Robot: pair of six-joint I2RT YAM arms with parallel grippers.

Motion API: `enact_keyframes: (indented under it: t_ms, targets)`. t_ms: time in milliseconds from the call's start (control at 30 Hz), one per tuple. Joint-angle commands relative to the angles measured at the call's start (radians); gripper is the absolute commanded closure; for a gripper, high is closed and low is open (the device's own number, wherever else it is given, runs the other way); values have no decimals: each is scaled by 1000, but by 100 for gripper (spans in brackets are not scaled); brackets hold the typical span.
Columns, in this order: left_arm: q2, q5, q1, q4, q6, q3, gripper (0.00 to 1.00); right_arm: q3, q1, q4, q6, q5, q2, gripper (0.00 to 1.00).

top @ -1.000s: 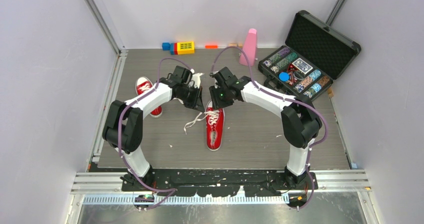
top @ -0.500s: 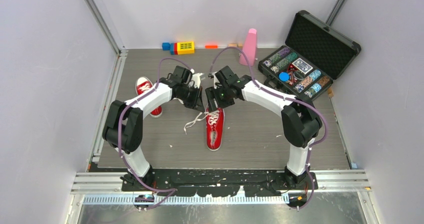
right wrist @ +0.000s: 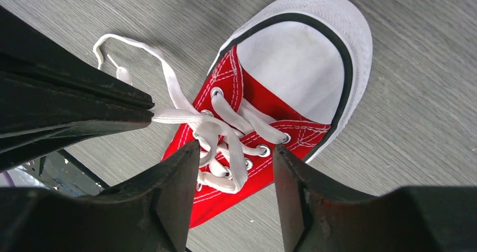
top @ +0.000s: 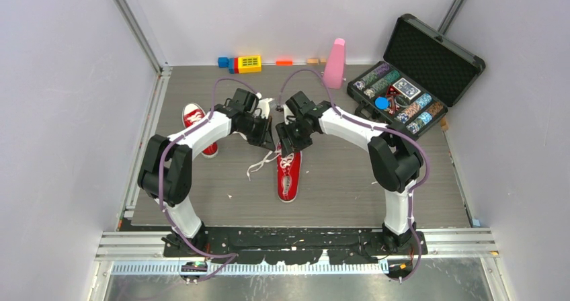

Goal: Tie the shoes
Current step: Wrap the shoelace around the shoelace.

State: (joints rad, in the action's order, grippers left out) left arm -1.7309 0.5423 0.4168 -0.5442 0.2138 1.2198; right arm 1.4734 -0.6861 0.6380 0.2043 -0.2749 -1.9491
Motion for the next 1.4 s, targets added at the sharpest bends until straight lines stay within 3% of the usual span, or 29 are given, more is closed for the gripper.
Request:
enact_keyframes:
  t_ms: [0,133,567,733,1033,1367]
  targets:
    - [31,24,-4,1,7,9,100,59,-6,5,-10,-31,-6,48]
    - [34,26,-4,2,6,9,100,59,-6,5,-2,-23,-6,62]
    - [40,20,-3,0,6,0,100,31,-6,-22,28,-26,21,86]
    - [52,17,0,6,7,-16,100,3,-1,-67,63,-42,44,99]
    - [150,-9,9,99,45,-116,100,-174,74,-306,228,-145,165,100]
    - [171,-32,37,101,95,-151,100,-225,77,-363,278,-209,197,100]
